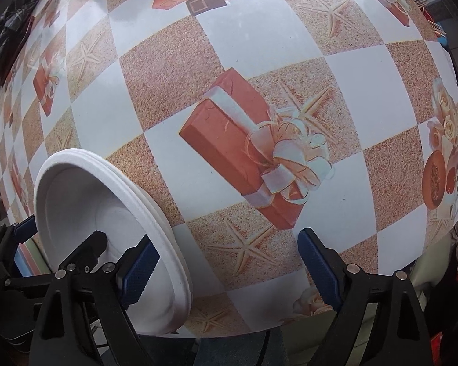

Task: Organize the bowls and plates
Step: 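Lift the bowl stack with both grippers and carry it over the blue plate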

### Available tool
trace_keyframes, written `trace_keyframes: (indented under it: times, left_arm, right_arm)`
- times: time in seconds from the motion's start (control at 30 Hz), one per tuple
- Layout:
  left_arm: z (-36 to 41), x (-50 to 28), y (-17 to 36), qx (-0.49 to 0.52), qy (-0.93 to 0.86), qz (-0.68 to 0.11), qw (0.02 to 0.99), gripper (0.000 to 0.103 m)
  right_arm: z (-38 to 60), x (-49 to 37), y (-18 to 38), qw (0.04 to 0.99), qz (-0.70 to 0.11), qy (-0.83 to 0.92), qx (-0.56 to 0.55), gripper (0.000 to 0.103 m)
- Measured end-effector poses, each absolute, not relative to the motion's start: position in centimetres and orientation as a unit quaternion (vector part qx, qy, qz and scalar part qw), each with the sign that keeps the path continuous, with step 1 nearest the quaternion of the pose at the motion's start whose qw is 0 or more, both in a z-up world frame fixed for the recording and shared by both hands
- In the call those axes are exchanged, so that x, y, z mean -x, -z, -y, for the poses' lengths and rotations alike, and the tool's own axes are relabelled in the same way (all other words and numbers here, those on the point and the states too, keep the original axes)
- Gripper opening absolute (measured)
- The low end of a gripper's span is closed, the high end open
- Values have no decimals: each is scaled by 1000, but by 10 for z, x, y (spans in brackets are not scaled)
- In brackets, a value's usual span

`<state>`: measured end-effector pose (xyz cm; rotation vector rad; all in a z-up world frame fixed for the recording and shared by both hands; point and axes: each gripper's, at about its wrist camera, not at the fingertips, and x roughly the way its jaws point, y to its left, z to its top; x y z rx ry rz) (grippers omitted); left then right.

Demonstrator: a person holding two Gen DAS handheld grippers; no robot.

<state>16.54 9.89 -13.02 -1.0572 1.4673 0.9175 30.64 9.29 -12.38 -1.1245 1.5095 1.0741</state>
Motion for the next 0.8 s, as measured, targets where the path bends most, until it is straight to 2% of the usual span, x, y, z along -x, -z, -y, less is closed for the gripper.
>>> trace_keyframes:
  times: [0.03,0.1,0.17,0.23,0.27,0.3,0.8]
  left_arm:
    - [-98,-169,129,434,-379,-617,535,85]
    - [-97,-173,127,433,-367,-618,543,74]
    - [-99,-176,126,452,-356,-611,544,62]
    - [-102,-175,127,479,-344,-597,544,44]
    - [-104,-176,127,488,-341,-591,544,41]
    - [-103,-177,127,488,-341,-590,545,39]
    - [-51,-140,128,475,-356,-589,548,39]
  right_arm:
    - [-94,-302,120,464,-611,-449,459,71]
    - [-95,-299,118,454,-615,-461,452,54]
    - [-96,-300,119,449,-624,-461,443,48]
    - [-98,-300,120,436,-636,-467,433,38]
    - [-97,-296,121,422,-646,-471,428,32]
    - [-96,-294,124,404,-660,-475,420,28]
    - [-74,-243,130,379,-640,-480,466,28]
